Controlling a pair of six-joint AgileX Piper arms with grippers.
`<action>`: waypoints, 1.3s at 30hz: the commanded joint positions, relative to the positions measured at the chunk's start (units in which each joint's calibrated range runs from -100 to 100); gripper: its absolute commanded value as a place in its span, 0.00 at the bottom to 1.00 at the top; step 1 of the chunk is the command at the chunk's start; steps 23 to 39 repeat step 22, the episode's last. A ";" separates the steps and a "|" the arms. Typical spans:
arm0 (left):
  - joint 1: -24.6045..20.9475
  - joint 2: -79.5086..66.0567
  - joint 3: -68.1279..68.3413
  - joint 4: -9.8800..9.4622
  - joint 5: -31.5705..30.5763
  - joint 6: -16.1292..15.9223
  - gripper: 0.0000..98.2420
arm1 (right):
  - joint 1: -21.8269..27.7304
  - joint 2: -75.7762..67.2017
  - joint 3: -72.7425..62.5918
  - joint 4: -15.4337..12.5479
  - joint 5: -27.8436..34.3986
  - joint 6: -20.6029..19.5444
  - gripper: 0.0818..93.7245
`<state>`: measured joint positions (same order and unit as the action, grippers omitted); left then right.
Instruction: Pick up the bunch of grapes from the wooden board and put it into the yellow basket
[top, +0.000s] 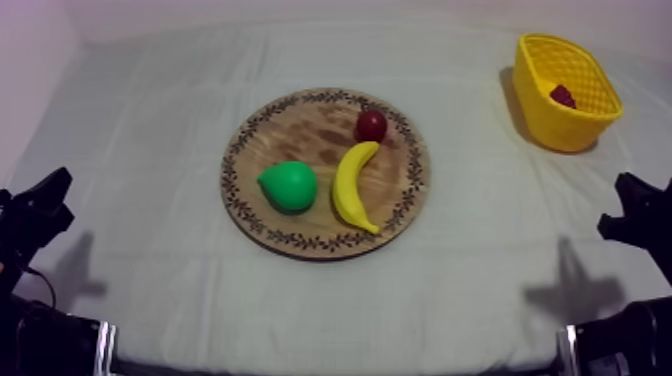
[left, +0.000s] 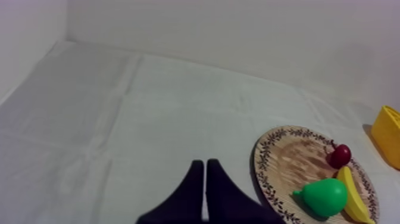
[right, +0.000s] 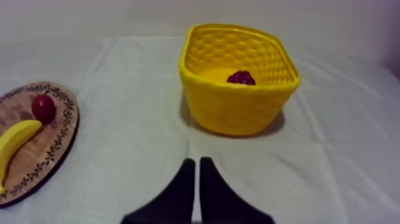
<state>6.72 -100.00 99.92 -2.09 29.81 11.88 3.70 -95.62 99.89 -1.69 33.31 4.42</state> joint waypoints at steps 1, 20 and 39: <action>-0.03 0.00 -0.03 0.02 0.02 0.01 0.00 | -0.18 -0.07 0.00 0.08 0.27 0.92 0.01; -0.03 0.00 -0.03 0.02 0.02 0.01 0.00 | -2.77 -0.13 0.00 0.25 0.80 8.10 0.00; -0.03 0.00 -0.03 0.02 0.02 0.01 0.00 | -2.78 -0.13 0.00 0.25 0.80 8.10 0.00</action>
